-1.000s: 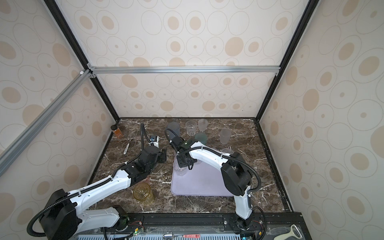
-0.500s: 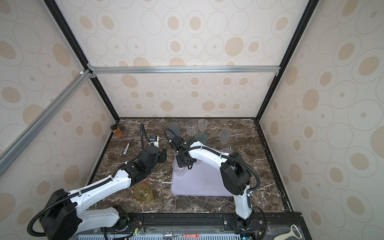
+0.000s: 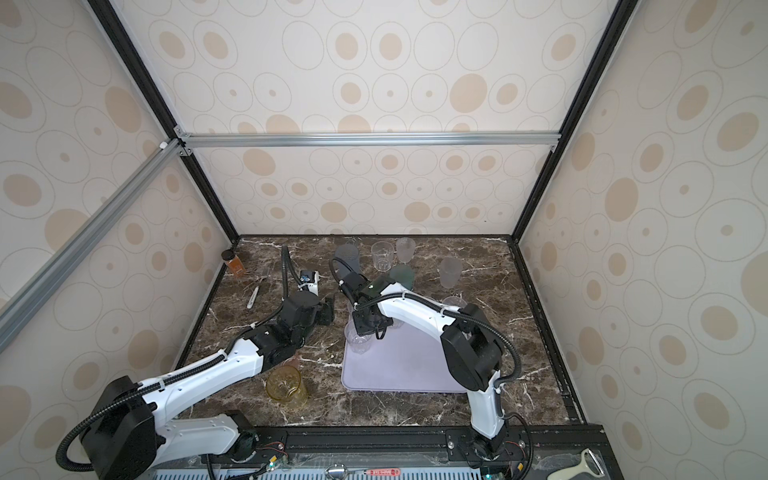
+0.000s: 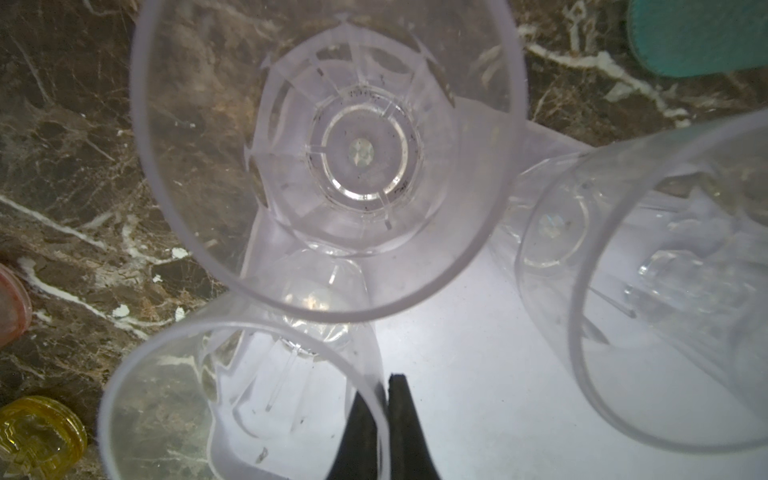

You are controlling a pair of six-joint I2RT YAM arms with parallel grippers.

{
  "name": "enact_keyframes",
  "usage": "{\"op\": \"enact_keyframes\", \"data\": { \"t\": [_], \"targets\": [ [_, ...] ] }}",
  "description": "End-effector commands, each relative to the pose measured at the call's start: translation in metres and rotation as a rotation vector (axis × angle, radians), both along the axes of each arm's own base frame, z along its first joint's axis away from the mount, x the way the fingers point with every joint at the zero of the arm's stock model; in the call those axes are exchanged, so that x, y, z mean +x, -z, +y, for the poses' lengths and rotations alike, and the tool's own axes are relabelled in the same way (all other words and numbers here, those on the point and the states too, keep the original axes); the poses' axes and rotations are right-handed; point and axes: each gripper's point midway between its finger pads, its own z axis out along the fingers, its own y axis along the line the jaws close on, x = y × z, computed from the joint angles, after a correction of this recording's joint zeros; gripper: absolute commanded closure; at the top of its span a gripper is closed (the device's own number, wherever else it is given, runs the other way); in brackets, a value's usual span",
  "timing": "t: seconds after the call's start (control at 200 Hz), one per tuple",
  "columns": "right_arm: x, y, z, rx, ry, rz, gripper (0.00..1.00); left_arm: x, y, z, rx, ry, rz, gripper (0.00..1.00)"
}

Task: Place the glasses into the tray
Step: 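Lower the clear glass upside down onto the tray near the left gripper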

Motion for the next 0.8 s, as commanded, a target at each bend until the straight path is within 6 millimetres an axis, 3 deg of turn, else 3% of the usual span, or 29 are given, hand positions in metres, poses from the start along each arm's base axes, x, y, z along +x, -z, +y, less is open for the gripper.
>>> {"op": "enact_keyframes", "data": {
  "t": [0.0, 0.28, 0.795],
  "targets": [
    [-0.005, -0.007, -0.007, -0.011, 0.007, -0.002, 1.00, 0.004, -0.007, -0.002, -0.017, -0.004, -0.019, 0.34],
    [-0.007, -0.031, -0.008, 0.022, 0.004, -0.033, 1.00, 0.006, -0.005, -0.005, -0.026, 0.002, -0.011, 0.34],
    [-0.008, 0.009, -0.013, -0.041, 0.006, 0.006, 1.00, 0.007, -0.007, -0.008, -0.036, 0.009, -0.011, 0.34]
  ]
}}
